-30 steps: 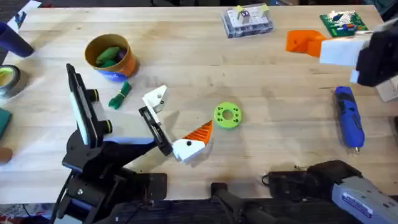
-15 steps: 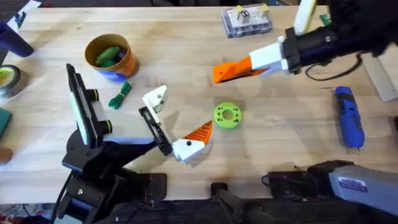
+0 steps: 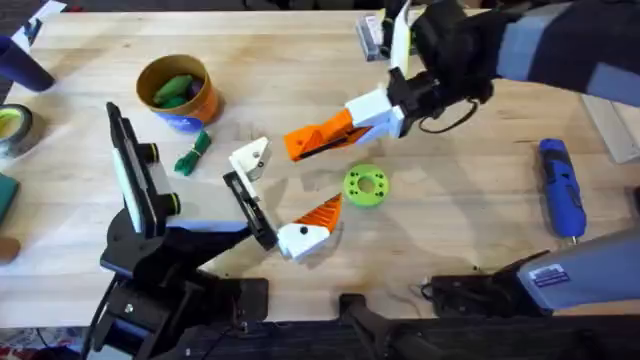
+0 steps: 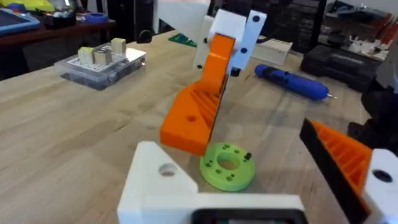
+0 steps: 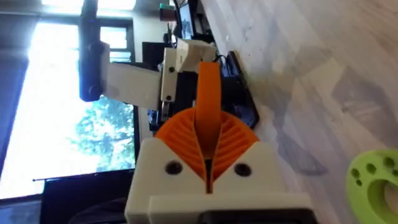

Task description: Pick up the gripper from the table and insert it into the empty holder that is missing its gripper. Then pick up a screw, insert it into the mounting hole, and use the screwdriver to tighten it. Finally, clean up the table by picking up the vegetable and placing it into the bucket.

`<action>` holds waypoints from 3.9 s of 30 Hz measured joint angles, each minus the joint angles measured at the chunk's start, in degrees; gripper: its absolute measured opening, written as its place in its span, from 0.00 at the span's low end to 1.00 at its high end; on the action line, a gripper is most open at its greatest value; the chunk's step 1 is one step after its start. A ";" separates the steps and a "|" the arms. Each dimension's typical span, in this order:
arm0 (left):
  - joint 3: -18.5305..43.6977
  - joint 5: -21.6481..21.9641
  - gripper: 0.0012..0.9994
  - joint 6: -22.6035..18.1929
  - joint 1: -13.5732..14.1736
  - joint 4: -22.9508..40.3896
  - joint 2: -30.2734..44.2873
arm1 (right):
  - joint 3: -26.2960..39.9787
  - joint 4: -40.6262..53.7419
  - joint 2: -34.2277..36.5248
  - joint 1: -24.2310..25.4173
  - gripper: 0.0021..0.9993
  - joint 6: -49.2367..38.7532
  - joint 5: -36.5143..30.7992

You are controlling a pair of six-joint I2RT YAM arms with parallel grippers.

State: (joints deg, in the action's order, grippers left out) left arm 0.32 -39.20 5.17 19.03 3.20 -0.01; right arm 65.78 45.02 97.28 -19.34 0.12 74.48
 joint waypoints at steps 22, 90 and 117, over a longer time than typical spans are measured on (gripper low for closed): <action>-0.02 2.29 0.99 0.04 -0.33 -0.04 0.00 | -0.07 -12.46 3.08 -5.63 0.01 8.10 4.81; 0.00 9.31 0.99 0.01 -1.62 -0.17 0.00 | -0.99 -46.75 9.72 -13.69 0.01 41.06 11.36; 0.00 7.29 0.99 2.56 -1.49 0.07 0.12 | -0.96 -42.21 9.70 -9.37 0.01 43.35 3.49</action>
State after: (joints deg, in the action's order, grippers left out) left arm 0.32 -31.91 7.72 17.54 3.27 0.11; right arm 64.82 2.82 106.98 -28.71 43.46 77.97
